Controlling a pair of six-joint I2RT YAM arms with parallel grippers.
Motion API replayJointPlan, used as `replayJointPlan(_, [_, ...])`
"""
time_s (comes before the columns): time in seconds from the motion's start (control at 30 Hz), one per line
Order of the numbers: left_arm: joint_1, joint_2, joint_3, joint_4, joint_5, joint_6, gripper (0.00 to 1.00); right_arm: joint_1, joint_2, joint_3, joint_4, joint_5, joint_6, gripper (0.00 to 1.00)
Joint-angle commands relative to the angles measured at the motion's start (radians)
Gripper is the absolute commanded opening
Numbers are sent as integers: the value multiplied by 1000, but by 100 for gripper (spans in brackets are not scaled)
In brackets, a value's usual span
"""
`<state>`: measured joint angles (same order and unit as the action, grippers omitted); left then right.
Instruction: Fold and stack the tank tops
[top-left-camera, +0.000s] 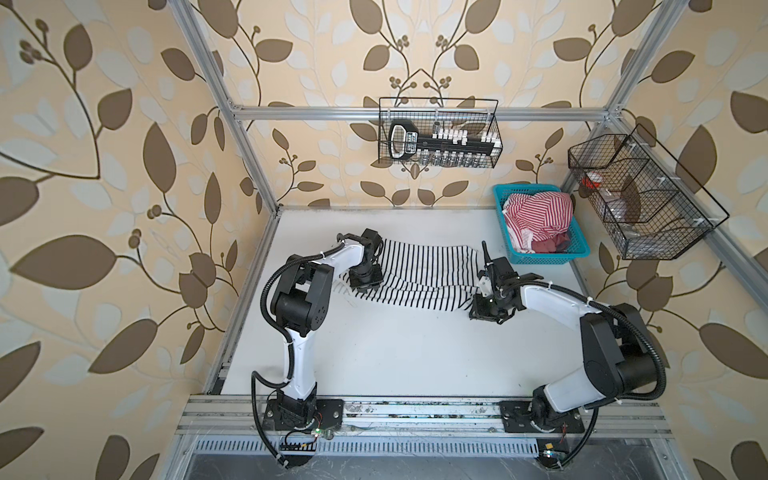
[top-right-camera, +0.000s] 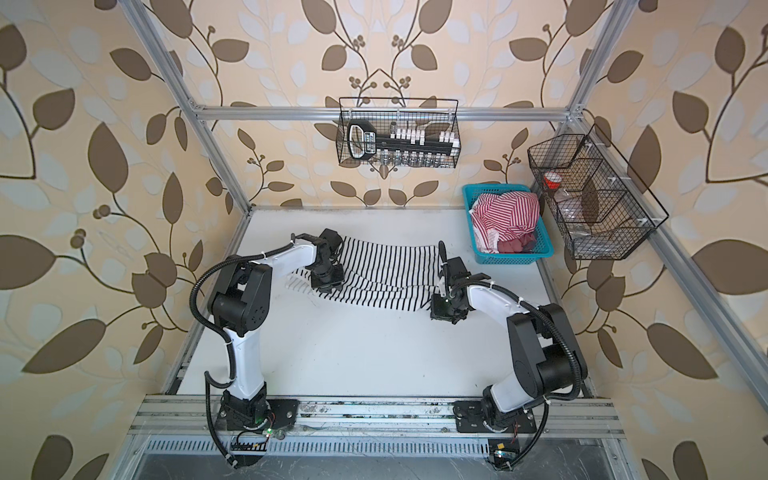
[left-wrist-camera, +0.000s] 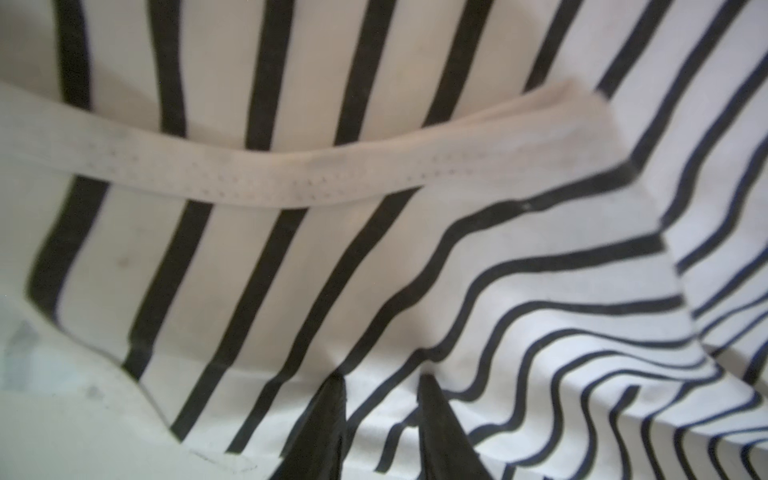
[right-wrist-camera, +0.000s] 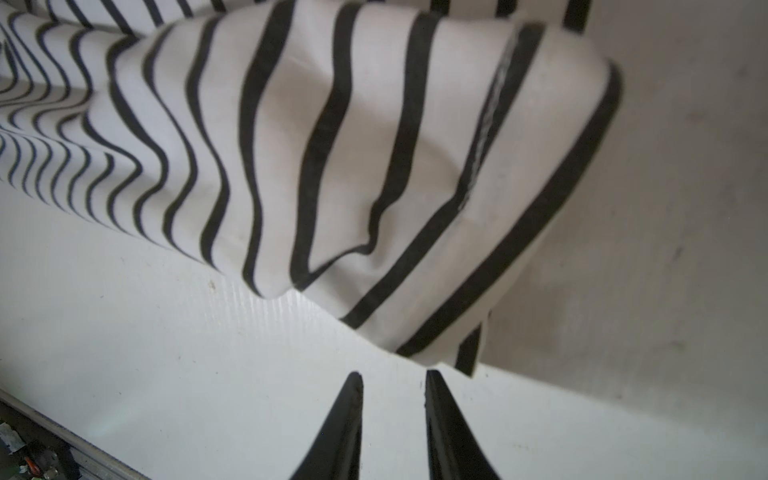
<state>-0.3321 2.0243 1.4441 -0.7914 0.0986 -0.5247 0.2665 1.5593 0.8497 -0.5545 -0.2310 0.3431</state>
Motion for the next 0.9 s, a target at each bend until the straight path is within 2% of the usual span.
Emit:
replayJointPlan(0.0, [7, 15, 1, -33, -4, 3, 32, 3, 39, 41, 21, 25, -6, 28])
replayJointPlan(0.43, [8, 39, 9, -39, -9, 13, 32, 2, 77, 85, 31, 54, -7, 31])
replayJointPlan(0.7, [8, 45, 2, -39, -15, 13, 32, 1, 96, 93, 50, 35, -6, 16])
replayJointPlan(0.8, [8, 48, 2, -37, -17, 14, 31, 1, 102, 97, 49, 38, -8, 7])
replayJointPlan(0.87, [10, 49, 0, -37, -23, 18, 28, -1, 99, 98, 41, 44, -12, 1])
